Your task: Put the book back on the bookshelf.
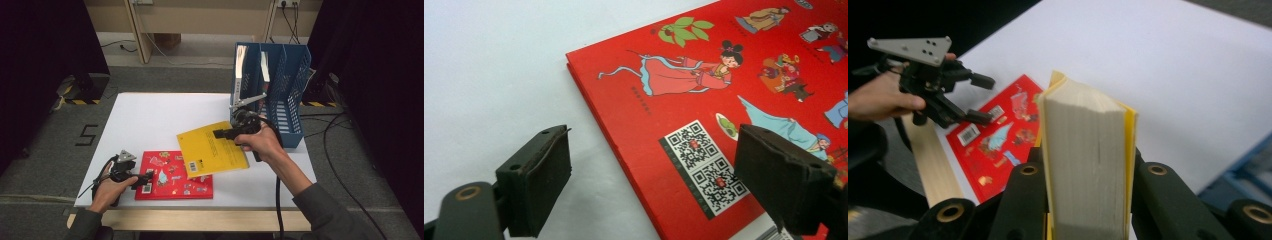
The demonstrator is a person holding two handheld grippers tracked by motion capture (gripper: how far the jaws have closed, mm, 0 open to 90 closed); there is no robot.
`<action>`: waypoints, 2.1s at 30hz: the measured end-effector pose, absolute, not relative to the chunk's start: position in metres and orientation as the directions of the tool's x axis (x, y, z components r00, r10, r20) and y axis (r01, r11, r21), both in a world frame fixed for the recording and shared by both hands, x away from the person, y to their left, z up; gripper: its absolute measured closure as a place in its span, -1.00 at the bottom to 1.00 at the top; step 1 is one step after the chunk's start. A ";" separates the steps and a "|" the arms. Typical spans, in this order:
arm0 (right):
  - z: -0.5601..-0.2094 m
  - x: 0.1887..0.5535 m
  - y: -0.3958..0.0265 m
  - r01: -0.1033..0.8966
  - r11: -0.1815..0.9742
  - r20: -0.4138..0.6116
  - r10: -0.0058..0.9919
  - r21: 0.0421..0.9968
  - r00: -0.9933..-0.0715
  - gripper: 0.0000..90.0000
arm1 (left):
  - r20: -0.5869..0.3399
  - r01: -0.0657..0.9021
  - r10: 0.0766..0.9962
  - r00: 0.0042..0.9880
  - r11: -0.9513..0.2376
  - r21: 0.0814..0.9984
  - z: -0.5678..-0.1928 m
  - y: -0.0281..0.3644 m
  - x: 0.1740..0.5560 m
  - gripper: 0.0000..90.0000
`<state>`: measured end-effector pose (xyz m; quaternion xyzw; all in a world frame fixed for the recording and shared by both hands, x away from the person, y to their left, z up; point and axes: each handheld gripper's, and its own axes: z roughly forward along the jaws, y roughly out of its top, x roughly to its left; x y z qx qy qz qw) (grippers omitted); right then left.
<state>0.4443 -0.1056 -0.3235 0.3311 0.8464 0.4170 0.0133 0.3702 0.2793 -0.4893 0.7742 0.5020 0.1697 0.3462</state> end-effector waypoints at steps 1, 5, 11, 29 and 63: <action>-0.316 0.444 -0.107 0.535 0.455 0.222 0.577 0.712 -0.786 0.66 | -0.090 0.661 0.895 0.436 -0.251 0.707 -0.490 0.280 0.371 -0.68; -0.298 0.444 -0.112 0.523 0.493 0.156 0.607 0.695 -0.780 0.66 | -0.103 0.666 0.895 0.434 -0.242 0.706 -0.490 0.282 0.371 -0.68; -0.285 0.443 -0.130 0.531 0.510 0.109 0.644 0.677 -0.758 0.66 | -0.109 0.669 0.904 0.413 -0.221 0.709 -0.491 0.290 0.372 -0.68; -0.287 0.433 -0.155 0.560 0.522 0.097 0.670 0.644 -0.736 0.66 | -0.066 0.685 0.962 0.265 -0.139 0.716 -0.499 0.327 0.380 -0.67; -0.305 0.446 -0.141 0.610 0.518 0.130 0.689 0.600 -0.713 0.52 | -0.021 0.681 0.961 0.277 -0.180 0.710 -0.501 0.322 0.380 -0.73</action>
